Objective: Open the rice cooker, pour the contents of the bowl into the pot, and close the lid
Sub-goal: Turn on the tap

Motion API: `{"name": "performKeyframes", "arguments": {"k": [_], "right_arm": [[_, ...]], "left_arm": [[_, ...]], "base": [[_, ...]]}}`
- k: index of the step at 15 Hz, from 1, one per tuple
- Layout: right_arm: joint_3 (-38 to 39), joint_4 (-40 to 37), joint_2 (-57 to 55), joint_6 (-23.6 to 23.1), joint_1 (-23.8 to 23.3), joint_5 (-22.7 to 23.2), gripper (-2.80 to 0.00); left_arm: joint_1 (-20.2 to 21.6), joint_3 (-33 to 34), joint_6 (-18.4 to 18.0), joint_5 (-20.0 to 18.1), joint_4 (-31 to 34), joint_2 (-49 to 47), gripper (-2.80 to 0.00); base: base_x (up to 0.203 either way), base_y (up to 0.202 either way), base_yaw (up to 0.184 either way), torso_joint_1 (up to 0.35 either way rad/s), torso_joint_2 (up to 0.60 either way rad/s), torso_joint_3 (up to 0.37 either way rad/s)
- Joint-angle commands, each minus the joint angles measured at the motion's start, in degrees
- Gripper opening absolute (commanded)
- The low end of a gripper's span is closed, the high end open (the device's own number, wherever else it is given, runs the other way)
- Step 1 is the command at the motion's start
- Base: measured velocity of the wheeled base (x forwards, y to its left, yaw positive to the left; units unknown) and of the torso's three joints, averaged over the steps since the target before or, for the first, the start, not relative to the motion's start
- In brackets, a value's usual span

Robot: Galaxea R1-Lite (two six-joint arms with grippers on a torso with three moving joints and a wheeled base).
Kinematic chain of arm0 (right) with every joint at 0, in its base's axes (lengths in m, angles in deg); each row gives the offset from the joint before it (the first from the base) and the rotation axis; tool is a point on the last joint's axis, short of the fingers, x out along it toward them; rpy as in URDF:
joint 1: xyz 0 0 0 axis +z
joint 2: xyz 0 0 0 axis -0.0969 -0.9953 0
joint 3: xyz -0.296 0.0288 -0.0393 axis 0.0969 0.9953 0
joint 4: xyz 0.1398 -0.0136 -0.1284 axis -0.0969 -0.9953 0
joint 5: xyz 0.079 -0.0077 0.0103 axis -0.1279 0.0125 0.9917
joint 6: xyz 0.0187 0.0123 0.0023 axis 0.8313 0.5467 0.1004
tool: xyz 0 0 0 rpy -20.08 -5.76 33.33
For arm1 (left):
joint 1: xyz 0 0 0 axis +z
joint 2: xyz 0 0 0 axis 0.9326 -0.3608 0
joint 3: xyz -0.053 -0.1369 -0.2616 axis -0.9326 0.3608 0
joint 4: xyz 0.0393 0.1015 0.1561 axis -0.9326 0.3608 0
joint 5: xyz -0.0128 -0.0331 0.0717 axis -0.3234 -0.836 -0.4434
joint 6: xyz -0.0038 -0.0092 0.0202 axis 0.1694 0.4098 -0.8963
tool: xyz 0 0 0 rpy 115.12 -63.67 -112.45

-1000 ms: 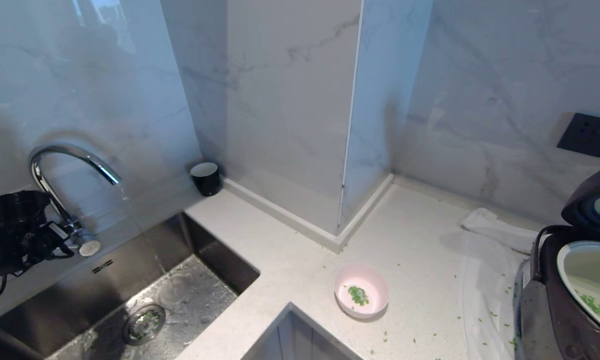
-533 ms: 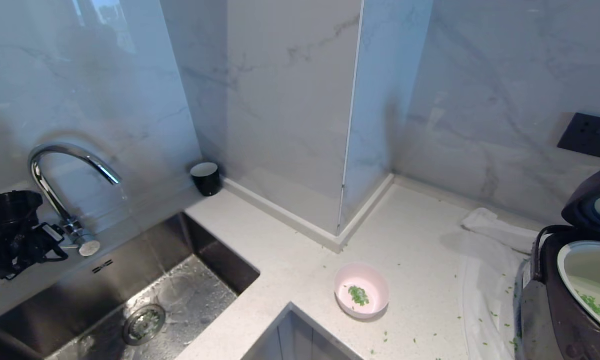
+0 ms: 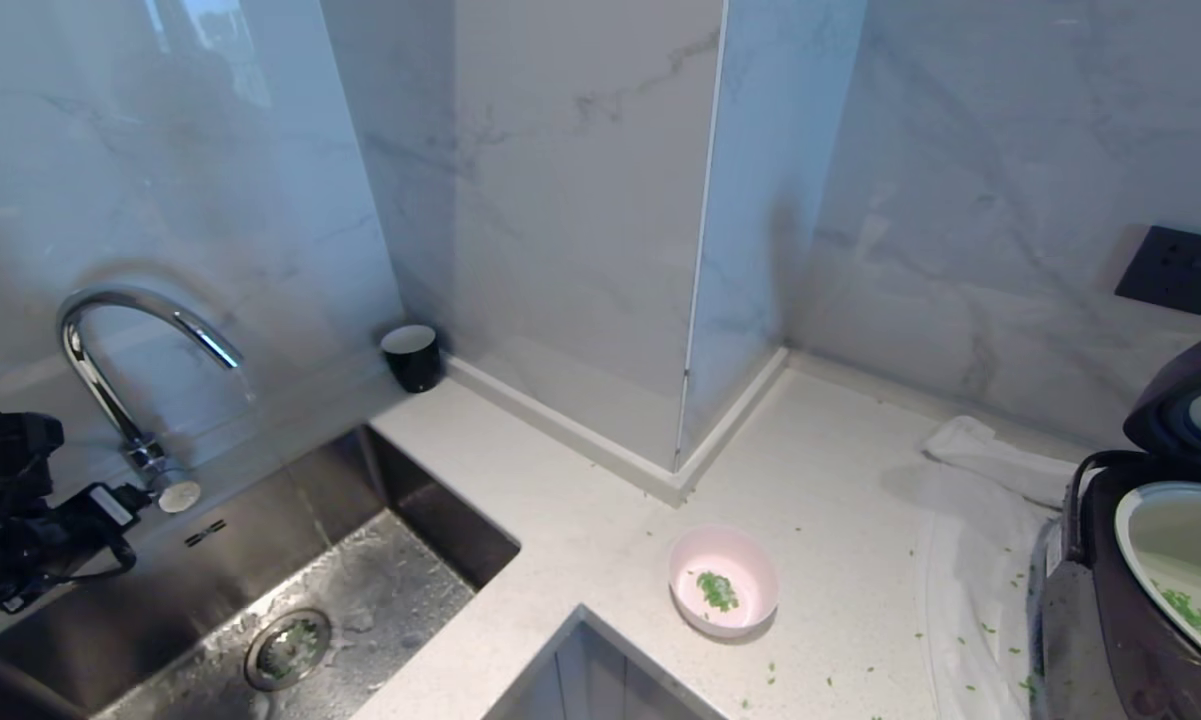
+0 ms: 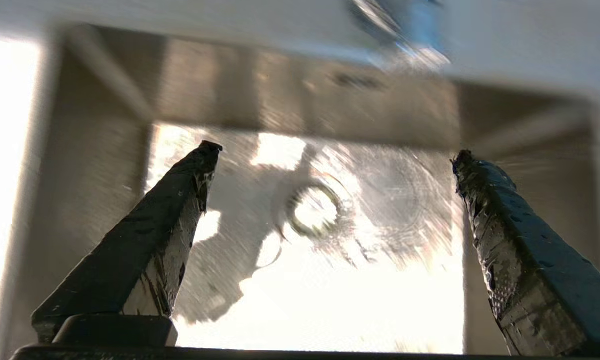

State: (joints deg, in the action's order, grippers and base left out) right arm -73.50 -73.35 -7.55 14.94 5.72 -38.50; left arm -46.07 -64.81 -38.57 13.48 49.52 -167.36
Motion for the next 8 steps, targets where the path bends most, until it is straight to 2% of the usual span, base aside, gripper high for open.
{"name": "performKeyframes", "arguments": {"k": [1,2,6,8], "right_arm": [[0.01,0.01,0.02,-0.02,0.02,0.02,-2.8],[0.01,0.01,0.02,-0.02,0.02,0.02,-2.8],[0.01,0.01,-0.06,-0.02,0.02,0.02,-2.8],[0.01,0.01,-0.06,-0.02,0.02,0.02,-2.8]], "left_arm": [[-3.49,4.11,0.16,-1.03,-0.23,7.2,-0.87],[-6.14,6.84,0.11,-2.28,0.0,9.55,-2.8],[-14.24,13.18,0.03,-4.17,-0.16,16.53,-2.8],[-19.96,14.32,0.03,-5.42,0.35,20.28,-2.8]], "base": [[0.0,0.0,0.0,0.0,0.0,0.0],[0.0,0.0,0.0,0.0,0.0,0.0],[0.0,0.0,0.0,0.0,0.0,0.0],[0.0,0.0,0.0,0.0,0.0,0.0]]}}
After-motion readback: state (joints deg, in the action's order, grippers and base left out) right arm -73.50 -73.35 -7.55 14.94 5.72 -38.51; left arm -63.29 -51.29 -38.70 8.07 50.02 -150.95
